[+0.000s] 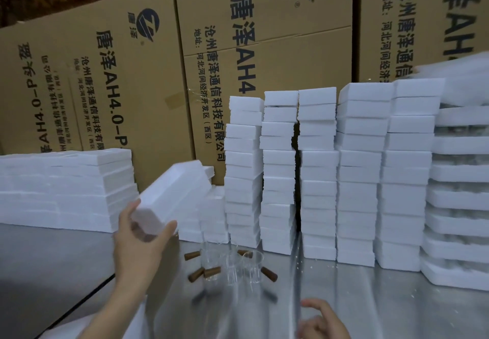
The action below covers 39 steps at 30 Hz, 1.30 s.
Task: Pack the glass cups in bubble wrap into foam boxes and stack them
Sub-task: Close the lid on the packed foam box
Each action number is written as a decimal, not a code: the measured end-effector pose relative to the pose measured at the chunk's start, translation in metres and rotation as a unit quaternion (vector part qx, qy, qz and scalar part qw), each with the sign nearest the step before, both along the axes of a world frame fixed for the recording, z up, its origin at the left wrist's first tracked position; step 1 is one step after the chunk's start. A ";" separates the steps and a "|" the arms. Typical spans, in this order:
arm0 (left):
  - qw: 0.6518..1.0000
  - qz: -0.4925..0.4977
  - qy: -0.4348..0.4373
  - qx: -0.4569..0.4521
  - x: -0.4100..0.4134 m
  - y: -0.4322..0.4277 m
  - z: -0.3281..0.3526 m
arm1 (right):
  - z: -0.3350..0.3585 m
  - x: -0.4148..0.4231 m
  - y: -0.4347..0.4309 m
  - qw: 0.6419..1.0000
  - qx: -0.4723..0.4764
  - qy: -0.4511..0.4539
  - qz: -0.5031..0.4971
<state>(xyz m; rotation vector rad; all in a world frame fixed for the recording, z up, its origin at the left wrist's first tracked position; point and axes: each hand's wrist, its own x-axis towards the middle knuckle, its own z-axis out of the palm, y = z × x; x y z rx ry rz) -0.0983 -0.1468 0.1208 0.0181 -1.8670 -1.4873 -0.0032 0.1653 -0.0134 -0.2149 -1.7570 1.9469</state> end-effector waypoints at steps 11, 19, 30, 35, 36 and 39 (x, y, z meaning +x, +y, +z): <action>0.973 -0.156 -0.039 -0.165 0.139 0.087 -0.114 | 0.003 0.054 0.011 0.994 0.033 -0.011 -0.100; 0.926 -0.234 -0.125 -0.270 0.156 0.094 -0.119 | 0.002 0.063 0.007 0.987 0.103 -0.058 -0.110; 0.879 -0.326 -0.118 -0.328 0.184 0.129 -0.122 | 0.011 0.085 0.053 0.987 -0.038 -0.122 -0.095; 0.869 -0.398 -0.105 -0.274 0.195 0.155 -0.127 | 0.048 0.127 0.077 0.978 0.026 -0.208 -0.006; 0.877 -0.404 -0.101 -0.241 0.194 0.157 -0.129 | 0.054 0.135 0.078 0.975 0.050 -0.218 0.010; 0.905 -0.380 -0.107 -0.158 0.182 0.165 -0.131 | 0.066 0.145 0.074 0.961 0.116 -0.250 0.032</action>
